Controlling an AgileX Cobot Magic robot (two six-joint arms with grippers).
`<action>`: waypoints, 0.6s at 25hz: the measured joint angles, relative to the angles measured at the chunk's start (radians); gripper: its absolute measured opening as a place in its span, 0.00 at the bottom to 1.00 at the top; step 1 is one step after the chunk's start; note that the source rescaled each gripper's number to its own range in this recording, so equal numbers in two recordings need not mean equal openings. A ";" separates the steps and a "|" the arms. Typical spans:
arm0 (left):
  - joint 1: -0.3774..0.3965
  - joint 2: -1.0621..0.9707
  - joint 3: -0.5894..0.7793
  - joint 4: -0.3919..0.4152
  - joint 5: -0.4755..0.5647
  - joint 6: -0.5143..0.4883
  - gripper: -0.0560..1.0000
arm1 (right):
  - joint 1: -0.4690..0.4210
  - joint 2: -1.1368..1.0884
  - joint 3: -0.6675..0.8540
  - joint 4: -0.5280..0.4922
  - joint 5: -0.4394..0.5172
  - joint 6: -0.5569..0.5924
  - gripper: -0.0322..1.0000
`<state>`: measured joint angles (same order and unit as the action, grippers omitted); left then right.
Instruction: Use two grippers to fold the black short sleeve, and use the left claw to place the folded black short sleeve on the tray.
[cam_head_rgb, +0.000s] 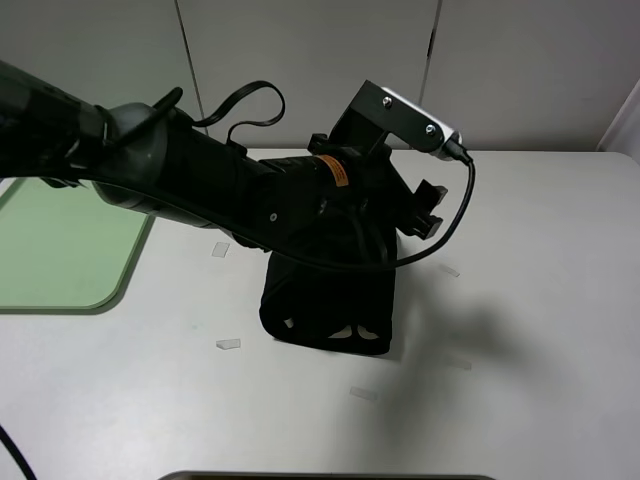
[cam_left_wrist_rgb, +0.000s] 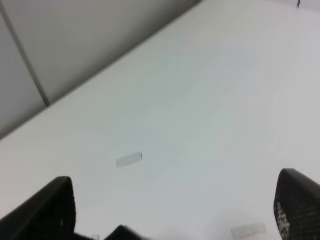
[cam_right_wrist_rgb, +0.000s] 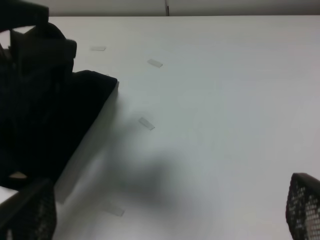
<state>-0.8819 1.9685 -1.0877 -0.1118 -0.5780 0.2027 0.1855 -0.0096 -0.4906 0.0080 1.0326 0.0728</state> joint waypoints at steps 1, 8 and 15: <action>0.000 -0.006 0.000 0.000 -0.001 0.000 0.79 | 0.000 0.000 0.000 0.000 0.000 0.000 1.00; 0.057 -0.109 0.005 -0.005 0.148 0.091 0.79 | 0.000 0.000 0.000 0.000 0.000 0.000 1.00; 0.216 -0.269 0.005 -0.007 0.531 0.234 0.79 | 0.000 0.000 0.000 0.000 0.000 0.000 1.00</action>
<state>-0.6664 1.6997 -1.0826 -0.1184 -0.0467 0.4368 0.1855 -0.0096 -0.4906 0.0080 1.0326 0.0728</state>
